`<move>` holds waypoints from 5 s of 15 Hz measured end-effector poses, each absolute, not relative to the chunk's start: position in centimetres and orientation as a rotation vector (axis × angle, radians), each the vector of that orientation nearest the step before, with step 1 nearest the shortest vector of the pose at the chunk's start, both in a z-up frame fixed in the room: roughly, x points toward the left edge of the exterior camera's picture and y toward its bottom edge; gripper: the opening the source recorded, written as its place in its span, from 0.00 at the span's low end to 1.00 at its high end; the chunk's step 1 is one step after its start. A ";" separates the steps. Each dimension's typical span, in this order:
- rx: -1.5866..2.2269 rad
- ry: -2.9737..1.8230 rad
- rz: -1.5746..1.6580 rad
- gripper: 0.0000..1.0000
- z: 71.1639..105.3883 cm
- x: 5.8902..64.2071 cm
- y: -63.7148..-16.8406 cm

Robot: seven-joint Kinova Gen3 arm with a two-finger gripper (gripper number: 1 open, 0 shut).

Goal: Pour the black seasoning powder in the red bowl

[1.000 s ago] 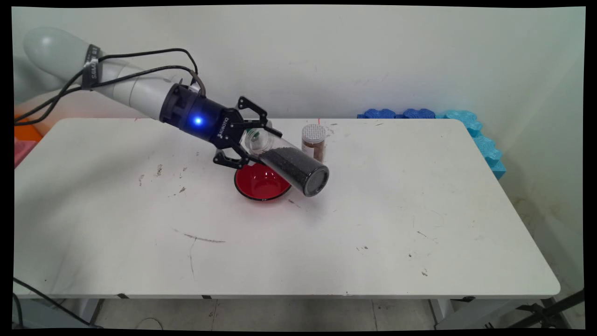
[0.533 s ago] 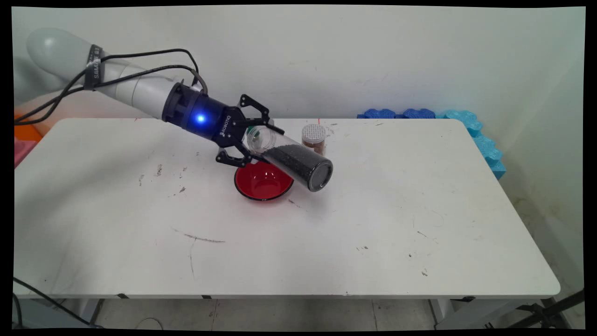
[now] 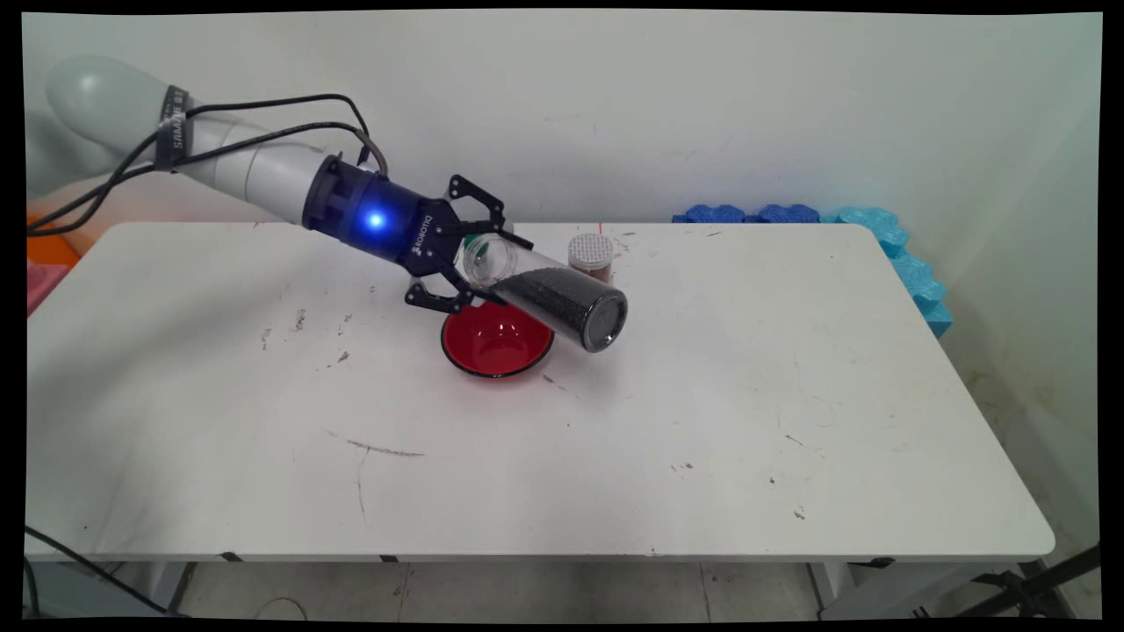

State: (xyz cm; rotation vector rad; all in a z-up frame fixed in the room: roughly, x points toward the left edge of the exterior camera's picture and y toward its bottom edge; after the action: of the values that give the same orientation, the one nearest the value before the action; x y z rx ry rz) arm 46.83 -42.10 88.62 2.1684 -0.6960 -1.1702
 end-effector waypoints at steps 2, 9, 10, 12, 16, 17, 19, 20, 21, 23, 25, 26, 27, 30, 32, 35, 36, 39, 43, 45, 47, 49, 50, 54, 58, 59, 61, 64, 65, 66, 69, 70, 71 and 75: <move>2.171 -0.680 -1.177 0.00 88.6 46.9 -42.1; 2.181 -0.608 -1.193 0.00 88.6 47.0 -42.5; 2.182 -0.601 -1.196 0.00 88.6 46.9 -42.5; 2.184 -0.586 -1.202 0.00 88.6 46.8 -42.5; 2.187 -0.563 -1.212 0.00 88.8 46.6 -42.3; 2.188 -0.560 -1.214 0.00 88.8 46.6 -42.2; 2.189 -0.556 -1.216 0.00 88.8 46.5 -42.2; 2.190 -0.555 -1.218 0.00 88.7 46.6 -42.2; 2.191 -0.555 -1.219 0.00 88.7 46.6 -42.1; 2.191 -0.555 -1.220 0.00 88.6 46.6 -42.1; 2.193 -0.557 -1.221 0.00 88.4 46.6 -42.1; 2.193 -0.557 -1.221 0.00 88.4 46.7 -42.1; 2.193 -0.558 -1.221 0.00 88.3 46.7 -42.1; 2.195 -0.562 -1.220 0.00 88.2 46.8 -42.0; 2.196 -0.560 -1.219 0.00 88.2 46.8 -42.0; 2.197 -0.556 -1.218 0.00 88.1 46.9 -42.0; 2.197 -0.554 -1.217 0.00 88.1 46.9 -42.0; 2.198 -0.553 -1.217 0.00 88.1 47.0 -42.0; 2.199 -0.542 -1.219 0.00 88.0 46.8 -42.2; 2.200 -0.525 -1.219 0.00 88.0 46.7 -42.4; 2.201 -0.511 -1.219 0.00 88.0 46.6 -42.5; 2.203 -0.496 -1.219 0.00 87.9 46.6 -42.7; 2.203 -0.487 -1.219 0.00 87.9 46.5 -42.8; 2.205 -0.449 -1.217 0.00 87.8 46.3 -43.1; 2.207 -0.421 -1.222 0.00 87.7 46.0 -43.3; 2.207 -0.415 -1.223 0.00 87.7 45.9 -43.3; 2.209 -0.406 -1.225 0.00 87.6 45.8 -43.2; 2.211 -0.397 -1.228 0.00 87.6 45.7 -43.1; 2.211 -0.394 -1.229 0.00 87.6 45.6 -43.0; 2.212 -0.392 -1.230 0.00 87.5 45.6 -43.0; 2.213 -0.387 -1.232 0.00 87.5 45.5 -43.0; 2.213 -0.382 -1.234 0.00 87.5 45.5 -42.9; 2.212 -0.377 -1.236 0.00 87.5 45.4 -42.9; 2.212 -0.365 -1.240 0.00 87.5 45.2 -42.9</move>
State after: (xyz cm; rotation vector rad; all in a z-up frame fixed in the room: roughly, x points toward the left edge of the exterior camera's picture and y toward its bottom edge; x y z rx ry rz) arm 45.24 -42.92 87.45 2.2121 -0.3646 -1.2399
